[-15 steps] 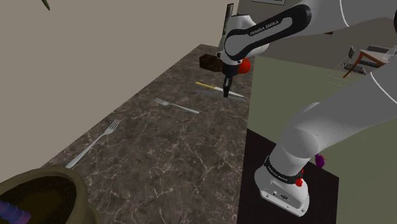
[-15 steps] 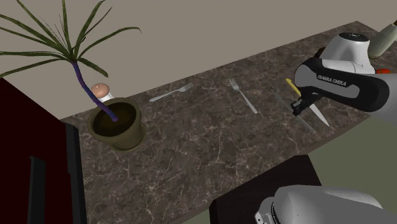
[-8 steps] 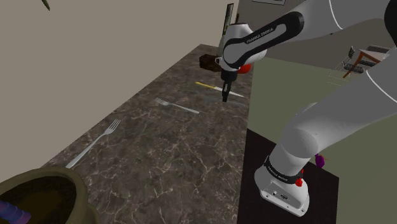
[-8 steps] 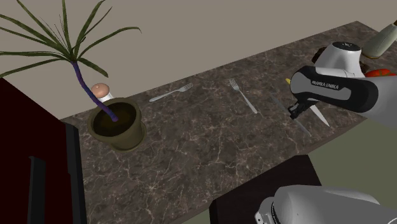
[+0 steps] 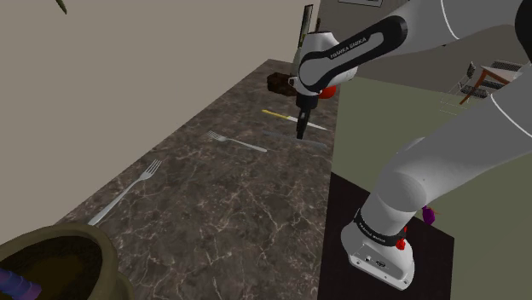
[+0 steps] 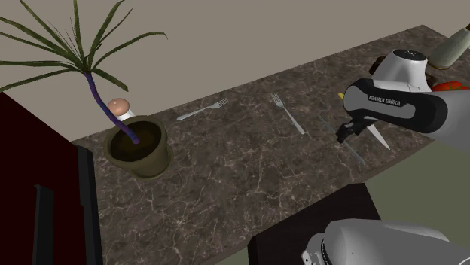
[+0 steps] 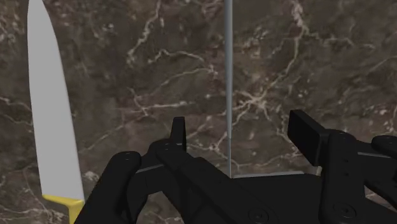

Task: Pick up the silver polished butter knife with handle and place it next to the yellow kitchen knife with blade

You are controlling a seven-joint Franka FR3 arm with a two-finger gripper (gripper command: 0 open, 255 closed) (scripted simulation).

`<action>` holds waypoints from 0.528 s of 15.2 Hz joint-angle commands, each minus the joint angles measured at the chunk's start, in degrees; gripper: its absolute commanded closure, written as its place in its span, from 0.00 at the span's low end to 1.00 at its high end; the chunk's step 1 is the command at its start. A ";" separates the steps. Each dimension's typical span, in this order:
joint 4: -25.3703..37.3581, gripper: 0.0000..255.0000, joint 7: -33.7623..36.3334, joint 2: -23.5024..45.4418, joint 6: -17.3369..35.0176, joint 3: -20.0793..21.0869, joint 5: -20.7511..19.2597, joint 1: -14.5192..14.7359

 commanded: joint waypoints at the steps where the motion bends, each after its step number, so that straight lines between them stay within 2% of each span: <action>1: 0.00 0.00 0.00 0.00 0.00 0.00 0.00 0.00; 3: 0.00 0.00 0.00 0.00 0.00 0.00 0.00 0.00; 7: 4.86 0.00 0.03 -3.57 -8.43 0.71 0.38 0.16; 8: 4.86 0.00 0.03 -3.57 -8.43 0.72 0.38 0.15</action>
